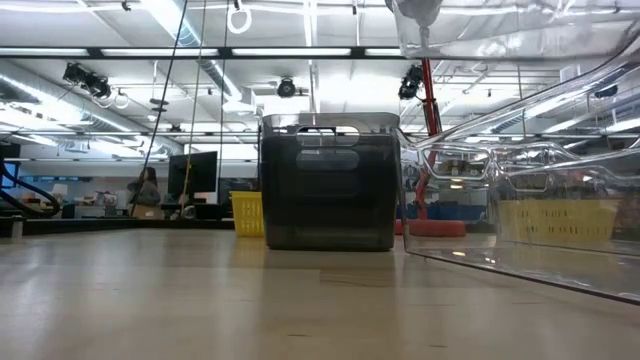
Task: Stack baskets by color
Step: Stack the top transparent bin on the bottom transparent bin
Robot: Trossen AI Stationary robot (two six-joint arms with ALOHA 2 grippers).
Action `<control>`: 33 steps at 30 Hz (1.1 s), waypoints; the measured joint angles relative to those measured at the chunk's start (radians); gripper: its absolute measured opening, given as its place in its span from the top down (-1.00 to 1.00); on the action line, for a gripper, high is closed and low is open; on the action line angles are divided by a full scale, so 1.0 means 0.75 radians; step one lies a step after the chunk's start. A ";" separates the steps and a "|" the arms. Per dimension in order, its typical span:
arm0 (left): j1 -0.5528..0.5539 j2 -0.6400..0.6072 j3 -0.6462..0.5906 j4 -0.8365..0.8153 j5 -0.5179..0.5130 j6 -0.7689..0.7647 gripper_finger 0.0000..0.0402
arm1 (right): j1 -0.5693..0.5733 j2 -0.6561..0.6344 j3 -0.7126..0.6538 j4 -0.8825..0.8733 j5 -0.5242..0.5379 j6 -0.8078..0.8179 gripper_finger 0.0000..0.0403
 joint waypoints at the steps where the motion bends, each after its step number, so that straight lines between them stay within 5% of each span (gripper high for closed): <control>1: 0.000 0.000 0.000 0.001 -0.001 0.000 0.12 | 0.003 -0.013 -0.033 0.018 -0.004 0.002 0.93; 19: 0.079 0.001 0.000 0.006 -0.005 0.016 0.10 | 0.003 -0.167 -0.497 0.491 -0.223 0.039 0.91; 33: 0.188 0.003 0.000 -0.022 0.007 0.082 0.07 | -0.036 -0.166 -0.791 0.795 -0.467 0.231 0.62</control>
